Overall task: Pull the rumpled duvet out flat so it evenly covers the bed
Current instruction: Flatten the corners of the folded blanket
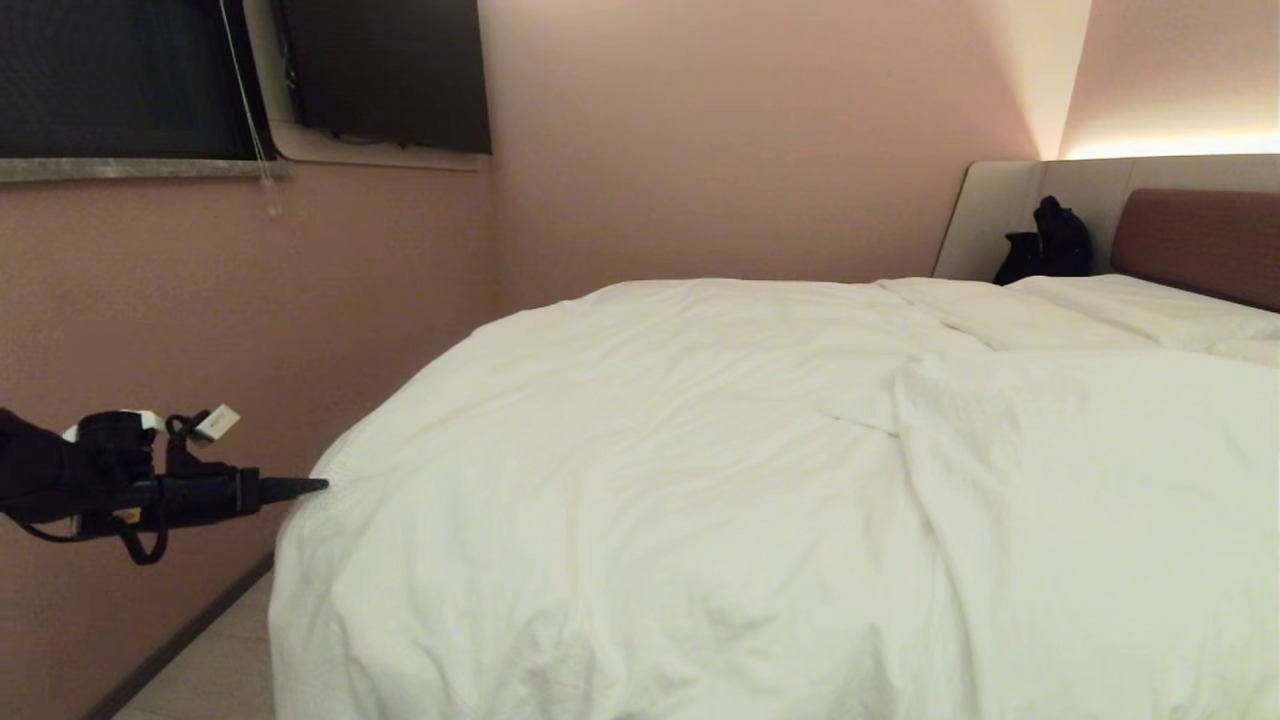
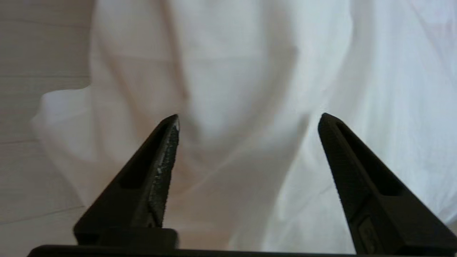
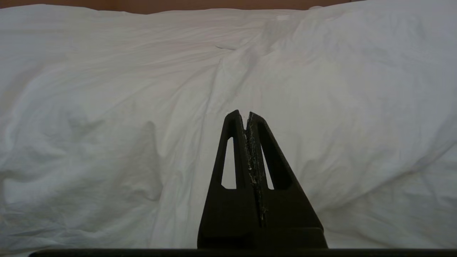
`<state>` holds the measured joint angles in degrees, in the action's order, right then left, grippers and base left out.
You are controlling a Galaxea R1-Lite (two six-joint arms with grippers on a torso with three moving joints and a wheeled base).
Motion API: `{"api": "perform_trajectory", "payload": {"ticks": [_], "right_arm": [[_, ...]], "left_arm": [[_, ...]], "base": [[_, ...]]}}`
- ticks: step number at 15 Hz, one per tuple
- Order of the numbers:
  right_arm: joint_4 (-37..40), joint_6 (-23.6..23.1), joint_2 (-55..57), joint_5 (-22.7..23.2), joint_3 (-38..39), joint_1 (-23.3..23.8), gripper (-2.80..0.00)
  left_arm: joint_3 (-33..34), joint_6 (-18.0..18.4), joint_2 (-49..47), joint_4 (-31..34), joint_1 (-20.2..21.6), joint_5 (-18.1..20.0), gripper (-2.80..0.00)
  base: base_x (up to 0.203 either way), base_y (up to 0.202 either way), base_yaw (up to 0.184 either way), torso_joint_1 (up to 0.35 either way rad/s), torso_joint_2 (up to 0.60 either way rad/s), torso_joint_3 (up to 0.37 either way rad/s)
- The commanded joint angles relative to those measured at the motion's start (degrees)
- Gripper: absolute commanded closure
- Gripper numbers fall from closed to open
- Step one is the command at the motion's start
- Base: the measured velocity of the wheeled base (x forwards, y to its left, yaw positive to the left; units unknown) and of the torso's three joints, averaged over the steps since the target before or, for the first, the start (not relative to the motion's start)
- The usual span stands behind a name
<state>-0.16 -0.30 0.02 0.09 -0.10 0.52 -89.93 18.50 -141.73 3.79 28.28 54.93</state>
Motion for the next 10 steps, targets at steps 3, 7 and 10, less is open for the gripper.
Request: {"api": "perform_trajectory", "payload": {"ticks": [3, 7, 10], "right_arm": [[-0.02, -0.05, -0.02, 0.0, 0.01, 0.0, 0.0], [-0.02, -0.05, -0.02, 0.0, 0.01, 0.0, 0.0], [-0.02, -0.05, -0.02, 0.0, 0.01, 0.0, 0.0]], "left_arm": [[0.64, 0.75, 0.84, 0.08, 0.11, 0.18, -2.8], [-1.82, 0.92, -1.1, 0.08, -0.43, -0.72, -2.8], [-1.69, 0.84, -0.97, 0.03, -1.33, -1.09, -2.8]], "base": [[0.0, 0.0, 0.0, 0.0, 0.0, 0.0], [0.0, 0.0, 0.0, 0.0, 0.0, 0.0], [0.0, 0.0, 0.0, 0.0, 0.0, 0.0]]}}
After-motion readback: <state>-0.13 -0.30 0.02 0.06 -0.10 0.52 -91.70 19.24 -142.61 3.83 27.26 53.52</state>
